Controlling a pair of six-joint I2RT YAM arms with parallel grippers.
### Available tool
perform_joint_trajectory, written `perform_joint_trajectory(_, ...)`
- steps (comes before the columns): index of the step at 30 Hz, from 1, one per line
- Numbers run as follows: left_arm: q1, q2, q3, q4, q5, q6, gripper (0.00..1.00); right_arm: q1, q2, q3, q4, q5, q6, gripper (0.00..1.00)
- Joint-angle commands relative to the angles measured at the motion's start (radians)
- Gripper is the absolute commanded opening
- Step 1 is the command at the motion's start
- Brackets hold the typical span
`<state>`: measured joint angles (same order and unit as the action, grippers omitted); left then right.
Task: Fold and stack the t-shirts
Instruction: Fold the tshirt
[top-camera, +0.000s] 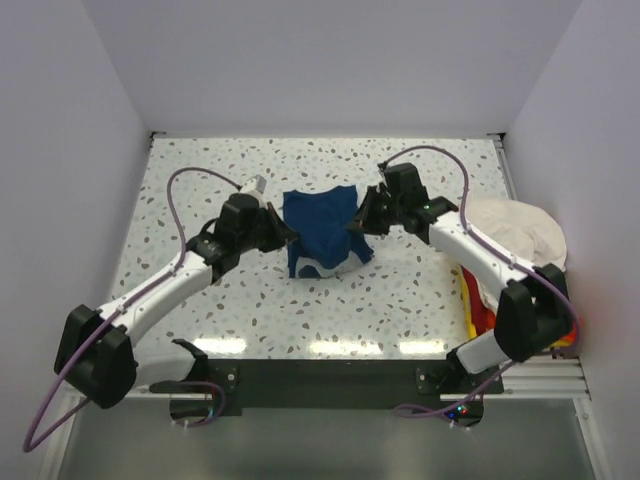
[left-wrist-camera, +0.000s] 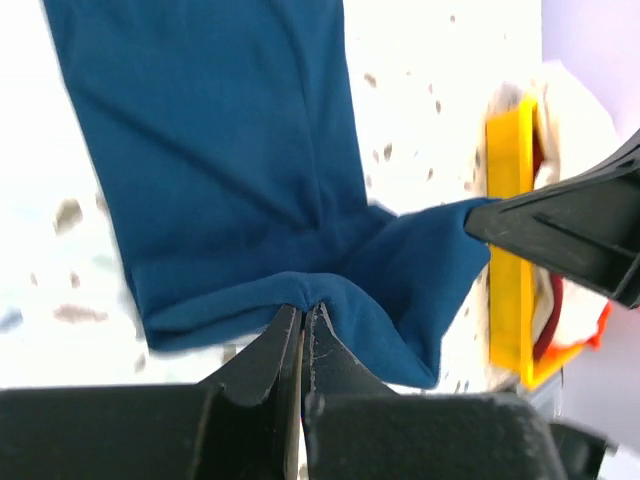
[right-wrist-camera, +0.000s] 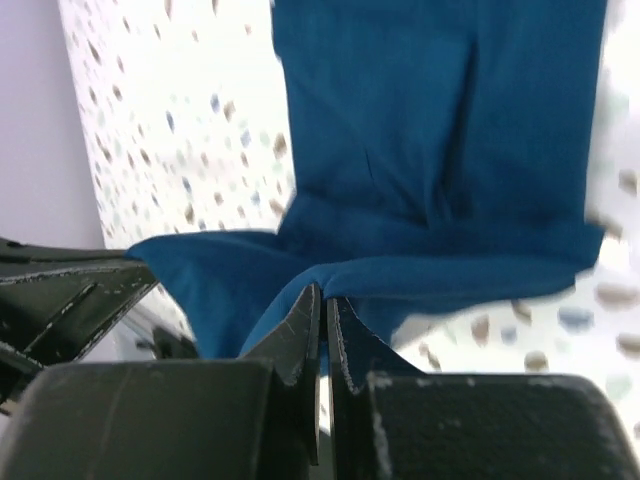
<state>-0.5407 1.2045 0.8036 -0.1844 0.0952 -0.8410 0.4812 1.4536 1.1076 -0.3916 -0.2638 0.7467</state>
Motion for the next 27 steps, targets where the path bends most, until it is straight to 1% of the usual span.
perform_joint_trajectory(1, 0.118, 0.11, 0.153, 0.143, 0.067, 0.066, 0.0, -0.061, 0.112, 0.179, 0.059, -0.035, -0.012, 0.0)
perform_joint_trajectory(2, 0.142, 0.148, 0.186, 0.154, 0.087, 0.072, 0.0, -0.073, 0.201, 0.219, 0.054, -0.057, -0.009, 0.0)
perform_joint_trajectory(3, 0.166, 0.238, 0.222, 0.155, 0.104, 0.086, 0.0, -0.102, 0.246, 0.303, 0.056, -0.081, -0.006, 0.0)
perform_joint_trajectory(4, 0.21, 0.285, 0.296, 0.157, 0.124, 0.092, 0.0, -0.116, 0.304, 0.348, 0.056, -0.101, 0.002, 0.0)
perform_joint_trajectory(5, 0.229, 0.332, 0.33, 0.16, 0.145, 0.095, 0.0, -0.125, 0.402, 0.395, 0.057, -0.118, 0.006, 0.0)
perform_joint_trajectory(6, 0.245, 0.419, 0.354, 0.215, 0.158, 0.103, 0.0, -0.15, 0.462, 0.49, 0.06, -0.152, 0.011, 0.0)
perform_joint_trajectory(7, 0.274, 0.473, 0.42, 0.236, 0.173, 0.112, 0.0, -0.161, 0.515, 0.542, 0.057, -0.166, 0.019, 0.0)
perform_joint_trajectory(8, 0.287, 0.531, 0.465, 0.237, 0.199, 0.12, 0.0, -0.171, 0.565, 0.595, 0.056, -0.178, 0.023, 0.02)
perform_joint_trajectory(9, 0.303, 0.644, 0.509, 0.237, 0.204, 0.123, 0.0, -0.193, 0.671, 0.697, 0.054, -0.189, 0.029, 0.05)
perform_joint_trajectory(10, 0.333, 0.697, 0.578, 0.25, 0.216, 0.119, 0.07, -0.203, 0.717, 0.746, 0.057, -0.205, 0.042, 0.11)
perform_joint_trajectory(11, 0.349, 0.751, 0.609, 0.291, 0.285, 0.118, 0.19, -0.214, 0.77, 0.799, 0.059, -0.209, 0.043, 0.24)
perform_joint_trajectory(12, 0.363, 0.859, 0.647, 0.353, 0.32, 0.111, 0.29, -0.233, 0.851, 0.896, 0.045, -0.209, 0.049, 0.34)
perform_joint_trajectory(13, 0.392, 0.907, 0.723, 0.365, 0.351, 0.102, 0.39, -0.243, 0.896, 0.944, 0.04, -0.228, 0.06, 0.47)
perform_joint_trajectory(14, 0.406, 0.944, 0.75, 0.381, 0.415, 0.092, 0.43, -0.251, 0.928, 0.989, 0.04, -0.236, 0.06, 0.58)
perform_joint_trajectory(15, 0.418, 0.975, 0.764, 0.414, 0.428, 0.077, 0.46, -0.265, 0.954, 1.079, -0.004, -0.232, 0.05, 0.62)
perform_joint_trajectory(16, 0.439, 0.969, 0.76, 0.416, 0.425, 0.074, 0.54, -0.271, 0.984, 1.113, -0.033, -0.215, 0.01, 0.66)
perform_joint_trajectory(17, 0.45, 0.952, 0.743, 0.413, 0.402, 0.075, 0.57, -0.274, 0.984, 1.133, -0.052, -0.206, -0.013, 0.7)
perform_joint_trajectory(18, 0.458, 0.902, 0.714, 0.436, 0.391, 0.072, 0.58, -0.277, 0.97, 1.124, -0.071, -0.19, -0.038, 0.71)
perform_joint_trajectory(19, 0.469, 0.873, 0.653, 0.451, 0.384, 0.071, 0.59, -0.277, 0.925, 1.097, -0.072, -0.169, -0.081, 0.71)
perform_joint_trajectory(20, 0.469, 0.847, 0.629, 0.445, 0.361, 0.069, 0.59, -0.279, 0.889, 1.057, -0.041, -0.128, -0.096, 0.71)
perform_joint_trajectory(21, 0.469, 0.808, 0.611, 0.445, 0.353, 0.066, 0.59, -0.271, 0.858, 0.963, -0.018, -0.114, -0.11, 0.71)
perform_joint_trajectory(22, 0.458, 0.79, 0.564, 0.46, 0.356, 0.062, 0.58, -0.265, 0.832, 0.918, -0.006, -0.098, -0.139, 0.71)
perform_joint_trajectory(24, 0.426, 0.754, 0.53, 0.464, 0.341, 0.063, 0.57, -0.234, 0.772, 0.833, -0.02, -0.022, -0.182, 0.72)
perform_joint_trajectory(25, 0.412, 0.75, 0.529, 0.451, 0.31, 0.072, 0.57, -0.222, 0.745, 0.807, -0.013, -0.002, -0.214, 0.72)
perform_joint_trajectory(26, 0.398, 0.751, 0.536, 0.398, 0.29, 0.095, 0.56, -0.211, 0.74, 0.786, -0.009, 0.021, -0.228, 0.72)
perform_joint_trajectory(27, 0.372, 0.756, 0.543, 0.379, 0.272, 0.105, 0.55, -0.193, 0.74, 0.766, -0.013, 0.05, -0.239, 0.72)
